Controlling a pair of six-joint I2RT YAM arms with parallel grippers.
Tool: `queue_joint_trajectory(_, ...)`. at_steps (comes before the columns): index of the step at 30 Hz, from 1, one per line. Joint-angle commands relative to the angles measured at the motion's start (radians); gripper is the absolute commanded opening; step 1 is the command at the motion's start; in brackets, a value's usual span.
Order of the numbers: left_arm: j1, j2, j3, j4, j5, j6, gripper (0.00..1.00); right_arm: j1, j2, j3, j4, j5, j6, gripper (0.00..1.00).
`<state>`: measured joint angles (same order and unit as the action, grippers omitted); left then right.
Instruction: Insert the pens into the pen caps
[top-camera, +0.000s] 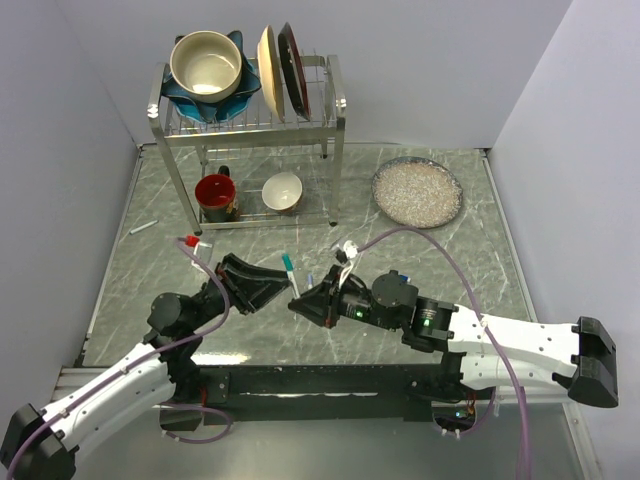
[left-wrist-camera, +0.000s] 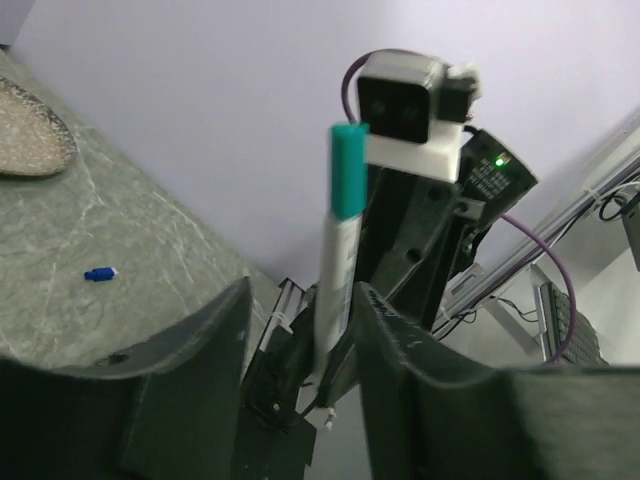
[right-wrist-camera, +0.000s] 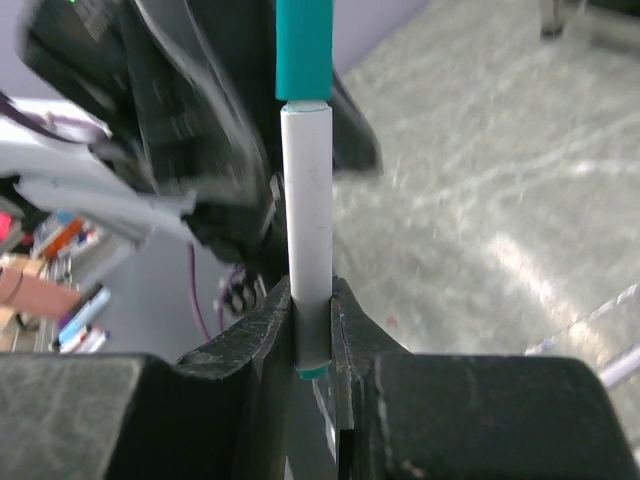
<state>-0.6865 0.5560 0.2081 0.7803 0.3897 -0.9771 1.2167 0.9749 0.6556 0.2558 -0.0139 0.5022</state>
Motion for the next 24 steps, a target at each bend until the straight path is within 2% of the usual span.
queue_joint_trajectory(1, -0.002, -0.044, 0.014, -0.016, 0.014, 0.020, 0.55, -0.003, 0.004, 0.067, 0.053, 0.017, -0.053, 0.00)
queue_joint_trajectory(3, -0.002, -0.056, 0.028, -0.032, 0.003, 0.034, 0.65, -0.005, 0.004, 0.061, 0.060, 0.017, -0.048, 0.00)
queue_joint_trajectory(8, -0.002, -0.059, 0.053, -0.018, 0.044, 0.055, 0.70, -0.005, -0.002, 0.053, 0.065, -0.018, -0.042, 0.00)
queue_joint_trajectory(10, -0.002, -0.059, 0.083, -0.073, 0.084, 0.048, 0.83, -0.003, -0.010, 0.050, 0.063, -0.026, -0.039, 0.00)
queue_joint_trajectory(12, -0.002, -0.051, 0.155, -0.163, 0.098, 0.079, 0.89, -0.005, -0.021, 0.049, 0.062, -0.040, -0.037, 0.00)
queue_joint_trajectory(16, -0.002, -0.002, 0.257, -0.286, 0.138, 0.164, 0.90, -0.003, -0.035, 0.035, 0.068, -0.083, -0.030, 0.00)
queue_joint_trajectory(19, -0.002, 0.010, 0.286, -0.264, 0.170, 0.195, 0.90, 0.000, -0.044, 0.023, 0.076, -0.112, -0.021, 0.00)
queue_joint_trajectory(24, -0.002, 0.024, 0.315, -0.271, 0.147, 0.215, 0.83, 0.003, -0.071, 0.009, 0.077, -0.127, -0.016, 0.00)
